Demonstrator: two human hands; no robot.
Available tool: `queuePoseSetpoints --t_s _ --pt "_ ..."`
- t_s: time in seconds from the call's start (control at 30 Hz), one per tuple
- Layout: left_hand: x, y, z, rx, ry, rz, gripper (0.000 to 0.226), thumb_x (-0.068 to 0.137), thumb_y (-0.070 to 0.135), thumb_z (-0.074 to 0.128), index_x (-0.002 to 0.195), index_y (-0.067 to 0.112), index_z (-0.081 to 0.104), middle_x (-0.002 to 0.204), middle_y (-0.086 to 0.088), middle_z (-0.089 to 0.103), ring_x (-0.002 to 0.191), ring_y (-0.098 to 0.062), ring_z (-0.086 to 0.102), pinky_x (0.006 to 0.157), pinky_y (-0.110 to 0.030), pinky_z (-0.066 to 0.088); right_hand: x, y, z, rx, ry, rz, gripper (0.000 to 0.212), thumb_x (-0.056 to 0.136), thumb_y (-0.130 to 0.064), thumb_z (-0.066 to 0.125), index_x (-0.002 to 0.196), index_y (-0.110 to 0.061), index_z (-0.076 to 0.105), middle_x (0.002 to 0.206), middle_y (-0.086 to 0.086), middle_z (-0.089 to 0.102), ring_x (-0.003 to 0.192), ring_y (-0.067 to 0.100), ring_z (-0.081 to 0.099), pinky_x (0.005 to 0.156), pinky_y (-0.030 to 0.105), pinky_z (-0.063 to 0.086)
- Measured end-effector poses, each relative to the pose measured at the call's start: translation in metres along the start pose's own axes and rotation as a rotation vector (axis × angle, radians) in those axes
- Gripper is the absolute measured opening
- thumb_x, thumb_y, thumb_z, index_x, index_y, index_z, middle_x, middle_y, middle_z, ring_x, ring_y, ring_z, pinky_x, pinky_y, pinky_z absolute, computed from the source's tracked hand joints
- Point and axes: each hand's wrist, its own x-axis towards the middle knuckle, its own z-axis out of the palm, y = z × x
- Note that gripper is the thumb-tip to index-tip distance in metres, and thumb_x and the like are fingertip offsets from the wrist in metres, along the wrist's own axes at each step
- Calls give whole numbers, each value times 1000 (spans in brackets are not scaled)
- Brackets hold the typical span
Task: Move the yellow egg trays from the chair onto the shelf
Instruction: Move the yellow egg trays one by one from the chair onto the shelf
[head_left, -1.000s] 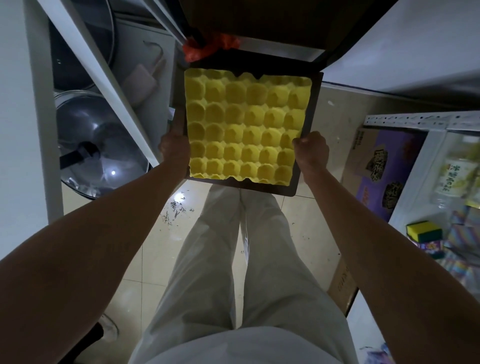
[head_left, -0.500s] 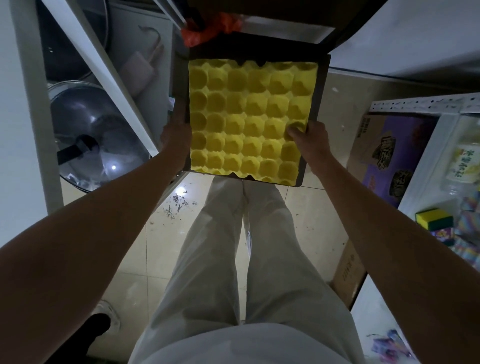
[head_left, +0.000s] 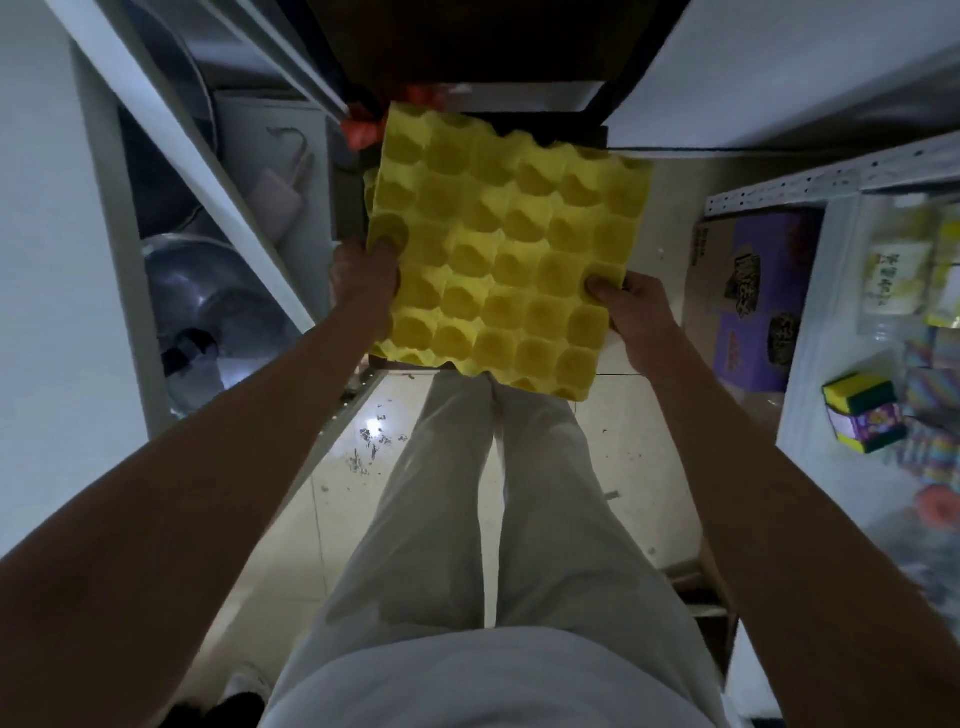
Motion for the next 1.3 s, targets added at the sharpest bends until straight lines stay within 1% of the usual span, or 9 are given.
queuePoseSetpoints --t_s 0.1,0.17,0.3,0.4,0.57,0.77,0.93,1.13,1.3 --pt "-23 15 0 105 -70 168 20 93 31 52 88 16 63 94 -10 65 86 -28 60 77 -35 49 -29 13 -18 4 95 -10 22 94 -6 67 110 7 72 112 29 73 94 39 75 81 49 64" --pt "-43 24 2 169 -89 242 23 94 31 52 96 12 64 97 -10 63 89 -29 58 84 -39 49 -54 26 -26 -29 165 -29 22 91 -3 64 105 14 69 109 34 72 88 37 74 81 52 63" --pt "-91 33 13 248 -174 377 25 97 29 53 76 16 53 74 -1 52 65 -17 49 59 -29 38 -123 60 -43 -94 316 5 25 85 -19 63 88 5 70 93 26 73 88 38 72 78 52 60" --pt "-135 30 19 270 -217 431 23 95 30 54 74 24 49 73 6 51 65 -12 49 58 -29 36 -179 91 -56 -48 389 34 27 74 -35 53 73 -10 62 85 20 71 79 33 69 71 45 57" --pt "-225 17 32 326 -341 488 23 93 35 57 71 31 55 80 0 61 85 -34 64 79 -46 57 -265 159 -72 59 551 161 29 87 -34 60 82 -6 67 80 15 69 79 37 69 62 35 51" --pt "-340 -23 56 358 -521 680 21 92 33 63 87 12 61 78 -5 61 75 -27 59 62 -32 46 -390 248 -78 494 861 178 19 87 -27 58 99 -22 70 90 3 74 83 27 71 72 43 61" --pt "-441 -70 38 506 -605 919 33 94 30 59 121 11 64 113 -8 66 104 -30 63 97 -46 53 -515 323 -59 873 982 30 34 92 -21 61 123 -35 67 100 -8 78 91 17 74 82 45 63" --pt "-543 -80 16 536 -781 1077 35 70 43 58 92 21 73 87 0 72 91 -26 69 76 -39 51 -607 360 -65 927 1098 -174 42 99 -19 58 128 -48 67 110 -11 78 101 14 75 83 42 61" --pt "-596 -53 18 364 -875 1095 18 74 47 59 79 42 76 78 16 75 83 -11 71 73 -33 54 -622 341 -109 938 1174 -247 51 100 -11 58 129 -53 64 103 -11 76 99 15 72 85 43 60"
